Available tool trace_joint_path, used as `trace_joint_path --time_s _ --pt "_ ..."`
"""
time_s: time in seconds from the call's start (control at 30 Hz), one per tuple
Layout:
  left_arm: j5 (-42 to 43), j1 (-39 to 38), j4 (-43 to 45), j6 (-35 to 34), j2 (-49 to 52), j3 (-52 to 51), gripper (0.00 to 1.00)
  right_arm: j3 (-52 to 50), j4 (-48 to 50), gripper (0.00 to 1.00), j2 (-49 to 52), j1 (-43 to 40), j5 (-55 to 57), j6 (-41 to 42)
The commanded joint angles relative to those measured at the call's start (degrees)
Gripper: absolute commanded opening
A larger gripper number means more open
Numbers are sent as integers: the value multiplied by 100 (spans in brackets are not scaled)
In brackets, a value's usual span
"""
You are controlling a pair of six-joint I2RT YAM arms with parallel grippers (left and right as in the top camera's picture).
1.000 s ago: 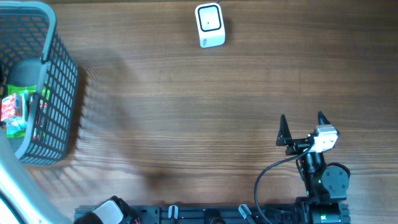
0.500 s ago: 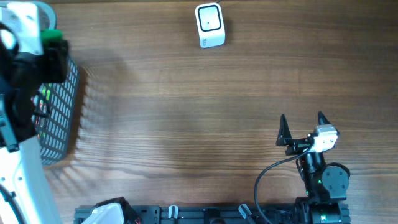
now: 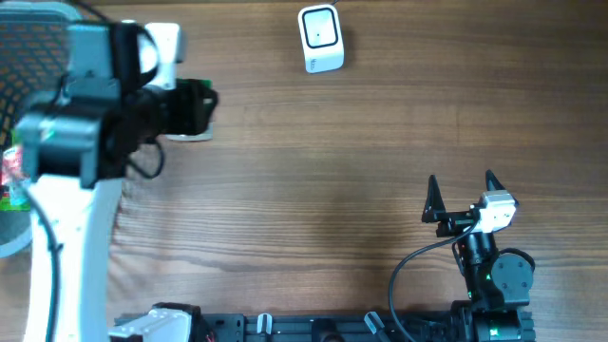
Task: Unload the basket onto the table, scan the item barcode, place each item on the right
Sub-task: 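Carry the jar right and set it upright on the table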
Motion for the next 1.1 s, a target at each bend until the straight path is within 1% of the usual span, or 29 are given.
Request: trace_joint_path --time_s 0.0,0.1,0.27,0.47,0.6,0.73,0.9,1.07 --pt "22 -494 129 -820 374 -284 44 -7 15 100 -4 -24 55 81" --pt "-20 -826 302 -1207 697 -529 43 -7 15 100 -4 -24 55 81" --pt "-238 -1447 925 -1991 1311 -1084 41 -7 15 100 -4 -24 55 79" --pt "-295 -2188 1838 -2455 2142 -1554 40 -7 15 100 -4 -24 55 81" --pt "-295 -2721 2343 -2485 2855 -1615 42 -7 15 100 -4 -24 55 81" --pt "-295 -3093 2699 -2507 3366 -1615 44 -7 15 100 -4 -24 55 79" --pt "-295 -3418 2992 -2507 3724 -1615 45 -7 15 100 -4 -24 55 79" --pt "-295 -3624 3265 -2507 3886 -1615 50 -7 15 100 -4 -24 55 81"
